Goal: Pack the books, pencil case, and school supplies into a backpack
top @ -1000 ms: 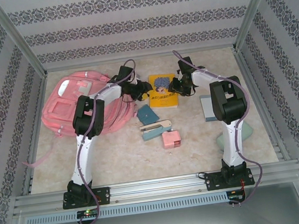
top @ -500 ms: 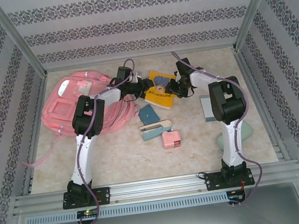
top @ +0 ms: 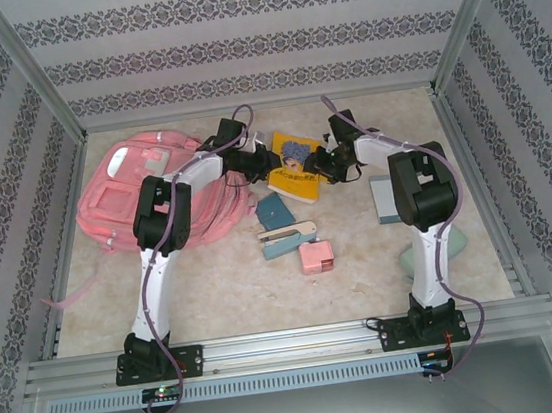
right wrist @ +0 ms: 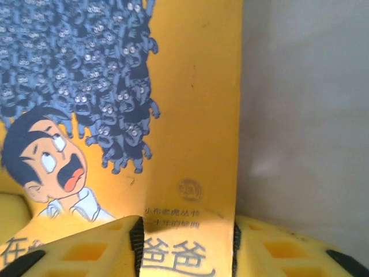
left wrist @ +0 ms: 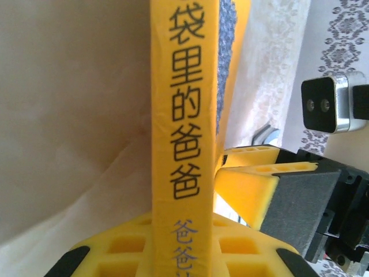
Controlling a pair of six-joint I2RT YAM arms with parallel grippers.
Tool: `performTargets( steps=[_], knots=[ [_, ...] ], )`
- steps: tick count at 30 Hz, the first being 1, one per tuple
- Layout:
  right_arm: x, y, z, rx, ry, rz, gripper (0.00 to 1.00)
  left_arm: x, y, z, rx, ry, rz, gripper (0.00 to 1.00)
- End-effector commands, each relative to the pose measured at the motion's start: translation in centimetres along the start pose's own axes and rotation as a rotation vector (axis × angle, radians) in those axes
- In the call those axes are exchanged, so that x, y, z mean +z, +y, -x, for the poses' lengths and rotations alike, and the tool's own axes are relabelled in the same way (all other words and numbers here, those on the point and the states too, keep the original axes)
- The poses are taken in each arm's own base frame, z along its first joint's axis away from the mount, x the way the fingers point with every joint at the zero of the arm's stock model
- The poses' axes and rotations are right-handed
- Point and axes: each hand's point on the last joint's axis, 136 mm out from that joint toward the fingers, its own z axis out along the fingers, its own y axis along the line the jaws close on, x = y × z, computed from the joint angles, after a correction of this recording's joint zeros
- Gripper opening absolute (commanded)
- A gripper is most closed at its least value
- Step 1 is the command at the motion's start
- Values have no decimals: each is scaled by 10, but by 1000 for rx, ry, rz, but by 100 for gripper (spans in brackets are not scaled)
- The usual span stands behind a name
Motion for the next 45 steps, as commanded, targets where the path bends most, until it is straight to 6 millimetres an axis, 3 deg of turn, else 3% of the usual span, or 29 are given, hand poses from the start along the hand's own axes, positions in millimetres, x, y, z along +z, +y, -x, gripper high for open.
performTargets(
  steps=[1,3,9,15,19,22,25,28,30,32,35,45],
  knots=[
    [-39,31,20,39,-93,202,53,-33,-79,13,84,-75,-206,0],
    [-52,32,26,78,-119,276,61,-47,-98,21,82,-114,-286,0],
    [-78,51,33,115,-149,463,72,-70,-139,29,81,-145,-447,0],
    [-91,79,42,139,-139,637,72,-83,-160,28,93,-142,-518,0],
    [-99,94,50,155,-137,745,71,-84,-161,25,86,-127,-529,0],
    [-105,104,53,150,-125,819,62,-84,-160,22,79,-114,-531,0],
    [-105,106,55,164,-109,850,37,-83,-156,18,81,-100,-515,0],
    [-107,107,54,152,-115,851,0,-81,-150,13,94,-81,-471,0],
    [-108,106,53,144,-126,841,0,-80,-141,10,108,-76,-417,4],
    [-110,106,52,138,-139,833,0,-84,-132,8,141,-84,-334,26],
    [-112,104,51,133,-153,822,0,-96,-104,6,180,-107,-126,42],
    [-108,101,42,119,-177,774,0,-182,1,-12,342,-177,650,48]
  ],
)
